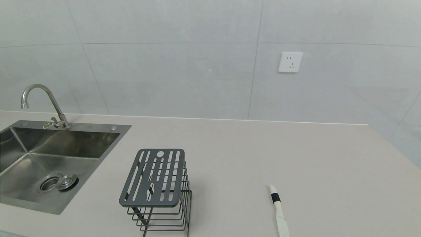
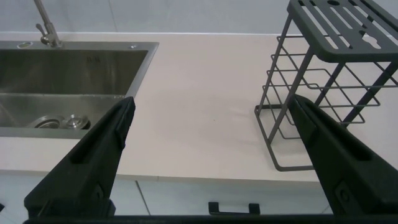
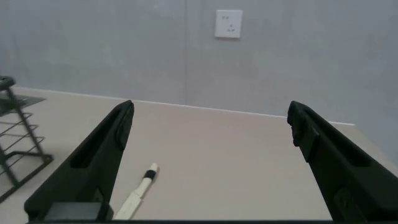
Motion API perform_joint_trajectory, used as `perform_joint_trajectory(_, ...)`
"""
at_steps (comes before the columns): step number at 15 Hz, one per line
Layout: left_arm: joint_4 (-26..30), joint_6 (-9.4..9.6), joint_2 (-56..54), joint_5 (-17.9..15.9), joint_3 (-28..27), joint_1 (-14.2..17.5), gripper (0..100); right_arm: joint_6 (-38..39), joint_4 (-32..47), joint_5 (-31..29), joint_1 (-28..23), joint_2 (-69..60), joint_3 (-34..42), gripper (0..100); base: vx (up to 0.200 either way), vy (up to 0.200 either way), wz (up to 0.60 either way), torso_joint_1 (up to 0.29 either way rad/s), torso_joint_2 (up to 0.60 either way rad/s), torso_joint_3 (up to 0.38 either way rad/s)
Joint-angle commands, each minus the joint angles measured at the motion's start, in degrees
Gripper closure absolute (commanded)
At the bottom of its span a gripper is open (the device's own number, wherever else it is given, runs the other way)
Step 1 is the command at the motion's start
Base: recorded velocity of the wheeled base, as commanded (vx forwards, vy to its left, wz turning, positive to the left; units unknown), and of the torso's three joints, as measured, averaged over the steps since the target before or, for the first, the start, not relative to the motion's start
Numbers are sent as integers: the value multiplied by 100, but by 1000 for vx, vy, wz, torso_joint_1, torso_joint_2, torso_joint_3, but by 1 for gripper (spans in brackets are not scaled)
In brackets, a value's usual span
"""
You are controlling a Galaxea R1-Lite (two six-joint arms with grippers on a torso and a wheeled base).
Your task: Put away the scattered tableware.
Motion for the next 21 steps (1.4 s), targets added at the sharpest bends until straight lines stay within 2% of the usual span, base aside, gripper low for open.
perform_joint_trajectory(1, -2, 2, 7, -1, 0, 6, 0, -4, 596, 498, 77, 970, -666, 0, 0, 0, 0, 0, 0, 0)
perform_joint_trajectory(2, -2, 2, 7, -1, 0, 6, 0, 31, 1106, 841, 183, 1295, -710, 0, 0, 0, 0, 0, 0, 0)
perform_joint_trajectory(3, -2, -7, 7, -1, 0, -2, 0, 40, 1308, 920, 209, 1374, -710, 0, 0, 0, 0, 0, 0, 0)
perform_joint_trajectory(4, -2, 2, 7, -1, 0, -2, 0, 31, 1976, 1087, 323, 1638, -692, 0, 0, 0, 0, 0, 0, 0)
perform_joint_trajectory(6, -2, 2, 7, -1, 0, -2, 0, 22, 2371, 1175, 754, 2095, -692, 0, 0, 0, 0, 0, 0, 0)
perform_joint_trajectory(8, -2, -7, 7, -1, 0, 6, 0, -4, 2257, 1008, 974, 2921, -736, 0, 0, 0, 0, 0, 0, 0)
perform_joint_trajectory(12, 7, 2, 7, -1, 0, -2, 0, -92, 798, 841, 991, 4679, -481, 0, 0, 0, 0, 0, 0, 0)
perform_joint_trajectory(15, 7, 2, 7, -1, 0, -2, 0, -330, 605, 841, 1000, 5197, -481, 0, 0, 0, 0, 0, 0, 0)
perform_joint_trajectory(16, 7, 2, 7, -1, 0, -2, 0, -620, 535, 841, 1009, 5496, -596, 0, 0, 0, 0, 0, 0, 0)
perform_joint_trajectory(17, 7, 2, 7, -1, 0, -2, 0, -1024, 385, 832, 1106, 5769, -807, 0, 0, 0, 0, 0, 0, 0)
perform_joint_trajectory(18, 7, 2, 7, -1, 0, -2, 0, -1103, 359, 824, 1246, 5848, -930, 0, 0, 0, 0, 0, 0, 0)
perform_joint_trajectory(19, 7, 2, 7, -1, 0, 6, 0, -1103, 359, 753, 1448, 5909, -1079, 0, 0, 0, 0, 0, 0, 0)
perform_joint_trajectory(21, 7, 2, 7, -1, 0, -2, 0, -778, 376, 173, 2081, 6112, -1624, 0, 0, 0, 0, 0, 0, 0)
